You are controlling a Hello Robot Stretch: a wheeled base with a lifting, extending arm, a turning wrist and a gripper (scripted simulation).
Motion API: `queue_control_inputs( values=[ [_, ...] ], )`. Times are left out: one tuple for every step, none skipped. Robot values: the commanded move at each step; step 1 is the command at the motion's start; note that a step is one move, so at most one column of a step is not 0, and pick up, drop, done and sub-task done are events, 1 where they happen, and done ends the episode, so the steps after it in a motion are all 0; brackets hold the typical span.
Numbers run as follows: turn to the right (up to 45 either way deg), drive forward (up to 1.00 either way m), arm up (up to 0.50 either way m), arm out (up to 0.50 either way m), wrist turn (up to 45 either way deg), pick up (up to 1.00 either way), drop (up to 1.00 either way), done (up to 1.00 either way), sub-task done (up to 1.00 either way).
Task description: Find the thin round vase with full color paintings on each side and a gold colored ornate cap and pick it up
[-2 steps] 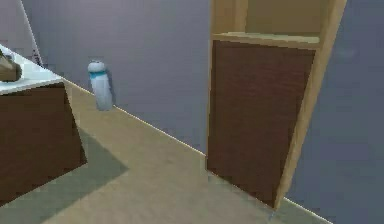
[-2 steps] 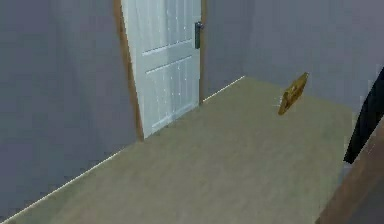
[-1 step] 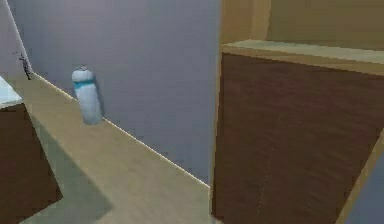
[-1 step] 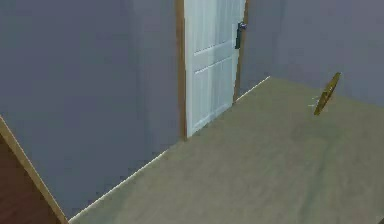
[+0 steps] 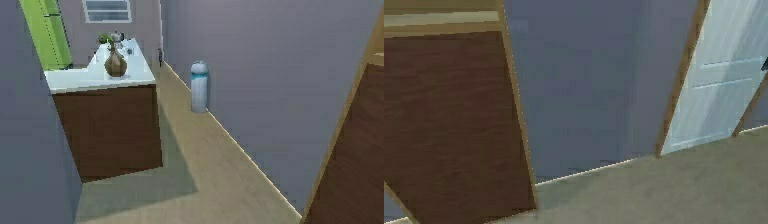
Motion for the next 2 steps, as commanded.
queue_control_inputs(
  values=[
    [0.0, 1.00, 0.00, 0.00, 0.0, 0.00, 0.00, 0.00, 0.00],
    [0.0, 0.50, 0.00, 0.00, 0.0, 0.00, 0.00, 0.00, 0.00]
  ],
)
